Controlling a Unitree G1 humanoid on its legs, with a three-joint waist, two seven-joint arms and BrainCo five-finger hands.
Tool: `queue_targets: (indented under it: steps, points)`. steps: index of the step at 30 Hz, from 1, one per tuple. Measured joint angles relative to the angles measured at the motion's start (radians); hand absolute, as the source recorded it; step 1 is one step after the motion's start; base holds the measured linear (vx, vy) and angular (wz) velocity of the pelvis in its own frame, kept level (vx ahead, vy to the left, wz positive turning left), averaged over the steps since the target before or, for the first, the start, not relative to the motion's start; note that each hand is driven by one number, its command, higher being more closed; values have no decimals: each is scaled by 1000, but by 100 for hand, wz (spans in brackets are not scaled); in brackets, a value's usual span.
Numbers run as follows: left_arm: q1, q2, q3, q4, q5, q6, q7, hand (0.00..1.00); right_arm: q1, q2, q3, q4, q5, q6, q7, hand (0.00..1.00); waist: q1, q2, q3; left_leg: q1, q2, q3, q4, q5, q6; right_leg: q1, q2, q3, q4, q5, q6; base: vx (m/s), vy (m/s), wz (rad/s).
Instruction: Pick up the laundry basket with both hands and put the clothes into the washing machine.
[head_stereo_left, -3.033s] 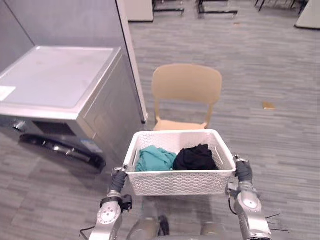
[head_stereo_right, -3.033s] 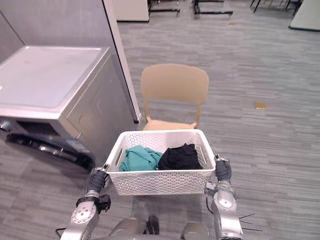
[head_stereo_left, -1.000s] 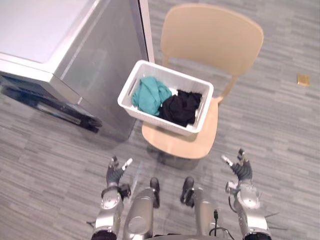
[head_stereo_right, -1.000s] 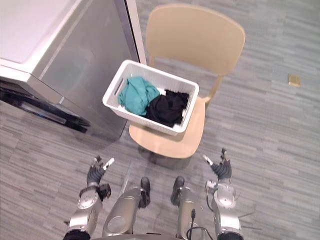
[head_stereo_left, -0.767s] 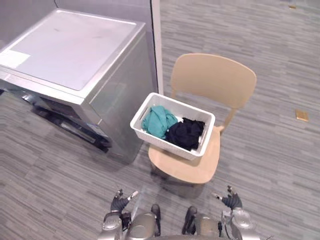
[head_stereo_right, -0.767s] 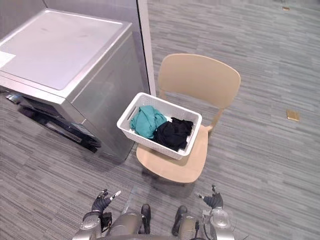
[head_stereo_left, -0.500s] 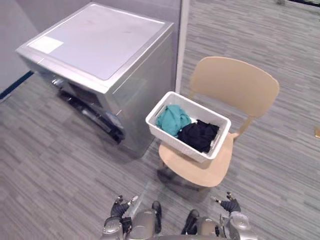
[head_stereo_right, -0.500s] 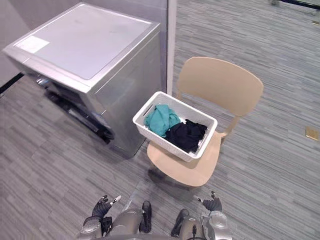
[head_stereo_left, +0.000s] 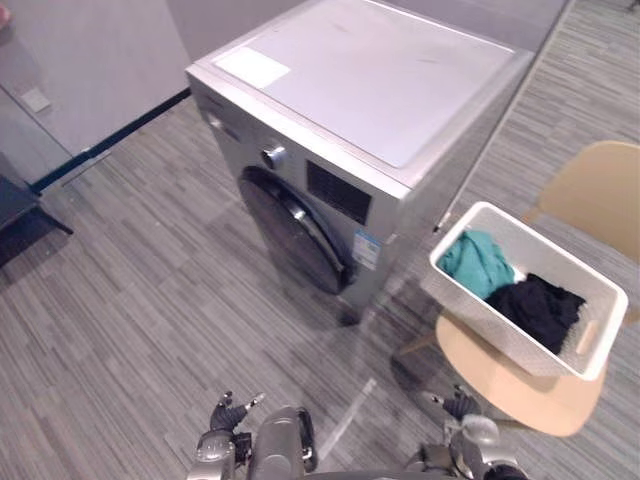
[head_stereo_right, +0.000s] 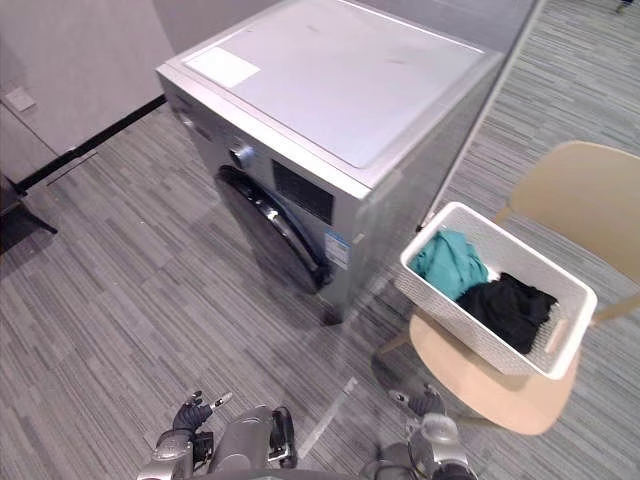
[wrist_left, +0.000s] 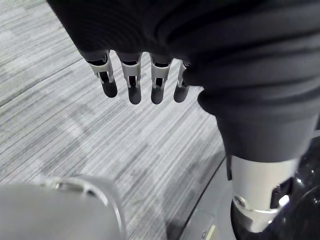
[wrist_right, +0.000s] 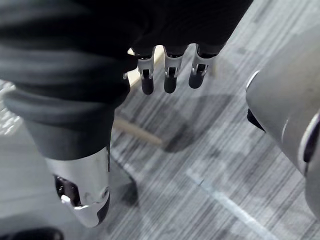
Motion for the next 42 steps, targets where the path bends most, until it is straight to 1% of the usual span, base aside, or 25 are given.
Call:
queue_targets:
  steps: [1,2,4,5,6,8,10,11,12,13,14,16,17,19,20,21,22,23,26,31,34,35,39,40,42]
  points:
    - [-4,6,0,-2,0,0,2,0,-1,0,9,-31,0,-3,-1,0,-3,-12,-2,43,-20,-14,-45,7,10,-14,90,40,2,-62,14,265,132,58]
    - [-8,8,1,-3,-1,-5,3,0,3,-2,24,-55,0,-8,-3,0,-4,-2,7,85,-41,-30,-82,11,13,-26,191,60,-62,-94,8,263,97,58]
    - [-21,5,1,-2,3,-3,4,0,-3,-7,38,-92,-6,-14,-10,0,-8,-9,21,115,-63,-67,-91,11,13,-33,271,66,-156,-126,0,248,15,61]
    - [-27,4,1,-2,3,-4,5,0,4,-8,44,-114,-10,-18,-16,0,-7,-13,22,113,-81,-83,-88,14,13,-41,281,61,-211,-119,-28,306,-3,92]
    - [-29,-25,-4,-4,3,-6,6,0,9,-10,52,-134,-14,-26,-19,0,-19,3,22,110,-96,-129,-96,30,-13,-22,275,44,-227,-99,-57,245,1,81]
    - [-17,-48,-3,-3,4,-5,3,0,13,-3,89,-175,-15,-27,-16,0,-17,5,21,113,-98,-154,-125,74,-55,35,275,-7,-315,-84,-59,231,-32,74]
    - [-12,-59,-4,-2,9,-6,0,0,28,24,115,-220,-15,-34,-15,0,-13,-1,22,106,-105,-186,-83,111,-80,114,277,-52,-400,-62,-55,233,-44,62]
    - [-2,-58,-4,-2,13,-7,-1,0,25,42,118,-227,-15,-35,-15,0,2,-21,22,100,-113,-182,-125,84,-59,153,269,-56,-434,-60,-57,163,-30,35]
    - [6,-58,-4,-3,19,-7,0,0,22,45,122,-237,-15,-37,-14,0,0,-19,17,103,-110,-182,-186,95,-64,163,271,-62,-440,-55,-49,228,-7,44]
    - [21,-58,-11,-2,21,-6,1,0,12,46,134,-254,-15,-43,-14,0,-2,-3,10,112,-94,-196,-333,219,-60,186,286,-87,-444,-56,-41,168,11,45]
    - [21,-50,-12,-4,21,-6,2,0,2,53,134,-252,-15,-41,-16,0,6,-18,7,128,-93,-198,-347,233,-41,202,282,-86,-448,-55,-23,173,25,48]
    - [24,-34,-21,-7,26,-6,4,0,-11,78,136,-274,-14,-42,-18,0,12,-34,-1,135,-101,-205,-348,239,-37,226,278,-82,-466,-43,-4,170,46,41]
    - [24,-32,-21,-9,27,-5,5,0,-20,86,136,-282,-13,-47,-18,0,25,-39,-4,146,-105,-204,-348,239,-37,243,275,-75,-475,-41,0,186,60,29]
    - [33,-32,-21,-22,28,-5,15,0,-40,90,135,-282,-5,-47,-19,0,40,-40,-4,175,-109,-208,-348,239,-37,270,271,-77,-459,-35,11,117,17,13]
    - [36,-33,-20,-22,28,-5,21,0,-45,89,129,-281,-3,-47,-20,0,41,-37,-4,190,-102,-221,-344,240,-37,258,270,-76,-395,-35,11,63,-19,15]
    - [37,-38,-21,-22,28,-4,21,0,-51,89,128,-281,1,-46,-18,0,39,-33,-5,194,-93,-232,-340,239,-36,246,270,-69,-391,-68,23,25,-51,19]
    - [39,-39,-20,-21,28,-5,21,0,-47,98,129,-278,3,-41,-19,0,47,-34,-8,195,-86,-234,-335,239,-36,255,284,-70,-500,-78,24,10,-97,20]
    - [39,-31,-19,-25,27,-6,21,0,-48,107,128,-278,4,-40,-21,0,55,-50,-11,188,-100,-236,-336,238,-37,248,274,-71,-578,-5,22,17,-124,34]
    - [41,-49,-19,-24,27,-6,23,0,-56,104,111,-268,15,-32,-28,0,54,-12,-18,186,-83,-275,-341,233,-41,272,294,-105,-584,5,24,22,-120,35]
    - [47,-51,-21,-36,26,-7,21,0,-145,107,118,-237,45,-28,-67,0,56,-1,-18,154,-81,-304,-360,244,-57,242,297,-132,-579,13,17,-61,-8,18]
    - [44,-47,-22,-54,25,-7,22,0,-230,97,180,-241,55,-24,-98,0,64,-3,-3,99,-94,-326,-360,275,-62,199,286,-151,-578,34,19,-96,59,22]
    - [44,-47,-25,-66,25,-6,23,0,-241,93,189,-242,61,-22,-135,0,81,0,4,83,-95,-333,-360,278,-63,181,285,-151,-575,38,15,-120,58,10]
    - [24,-41,-50,-83,20,-6,30,0,-280,76,301,-247,89,-25,-157,0,104,9,36,22,-94,-374,-347,278,-63,123,283,-170,-522,28,-4,-191,25,14]
    - [7,-42,-70,-99,16,-5,41,0,-305,79,333,-247,107,-25,-158,0,110,11,53,7,-95,-397,-350,271,-74,112,278,-195,-502,10,-4,-278,-39,46]
    - [-20,-52,-89,-142,13,-6,45,0,-366,96,360,-247,146,-20,-156,0,136,20,83,-9,-96,-431,-359,277,-83,98,268,-236,-471,0,-12,-210,-57,56]
